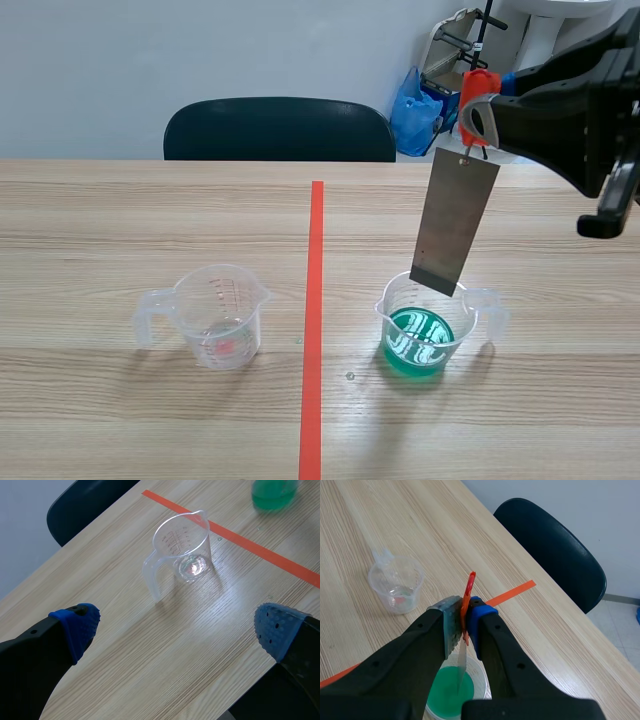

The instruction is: Do the redox reaction experiment

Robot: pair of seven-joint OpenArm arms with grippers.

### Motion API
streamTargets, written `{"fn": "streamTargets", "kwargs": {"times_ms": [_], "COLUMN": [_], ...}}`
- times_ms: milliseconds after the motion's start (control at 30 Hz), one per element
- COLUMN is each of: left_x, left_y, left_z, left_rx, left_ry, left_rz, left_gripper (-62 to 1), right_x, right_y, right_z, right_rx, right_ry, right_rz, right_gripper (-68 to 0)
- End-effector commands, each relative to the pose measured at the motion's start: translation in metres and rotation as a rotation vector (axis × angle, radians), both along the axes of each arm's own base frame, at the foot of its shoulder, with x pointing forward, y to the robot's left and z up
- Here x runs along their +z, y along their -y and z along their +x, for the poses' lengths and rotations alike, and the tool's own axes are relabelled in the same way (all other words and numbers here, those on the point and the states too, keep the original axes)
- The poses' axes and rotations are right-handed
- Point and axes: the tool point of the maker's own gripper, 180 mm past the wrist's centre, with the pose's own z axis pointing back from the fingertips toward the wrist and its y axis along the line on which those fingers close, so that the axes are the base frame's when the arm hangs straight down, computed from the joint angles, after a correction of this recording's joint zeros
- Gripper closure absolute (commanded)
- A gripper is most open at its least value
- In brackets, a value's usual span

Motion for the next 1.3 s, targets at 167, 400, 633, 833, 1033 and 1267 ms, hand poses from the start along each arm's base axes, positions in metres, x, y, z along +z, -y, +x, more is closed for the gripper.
{"fn": "streamTargets", "kwargs": {"times_ms": [167, 400, 633, 833, 1033, 1267], "left_x": [0.0057, 0.0057, 0.0057, 0.0061, 0.0079, 0.0033], "left_y": [0.0027, 0.0027, 0.0027, 0.0029, 0.006, 0.0027], "left_z": [0.002, 0.002, 0.002, 0.002, 0.0035, 0.0042], "left_rx": [-0.005, -0.005, -0.005, -0.005, -0.038, -0.053], "left_ry": [0.02, 0.02, 0.02, 0.022, 0.029, 0.008], "left_rz": [-0.014, -0.014, -0.014, -0.015, -0.016, -0.019], "left_gripper": [-62.3, -62.3, -62.3, -62.3, -62.3, -62.3], "right_x": [0.0118, 0.0118, 0.0118, 0.0118, 0.0119, 0.0118], "right_y": [0.0009, 0.0009, 0.0009, 0.0009, 0.0008, 0.0008], "right_z": [0.0034, 0.0034, 0.0034, 0.0034, 0.0033, 0.0033], "right_rx": [-0.003, -0.003, -0.003, -0.003, -0.002, -0.002], "right_ry": [0.037, 0.037, 0.037, 0.037, 0.038, 0.037], "right_rz": [0.018, 0.019, 0.018, 0.019, 0.019, 0.019], "right_gripper": [-0.6, -0.6, -0.6, -0.6, -0.6, -0.6]}}
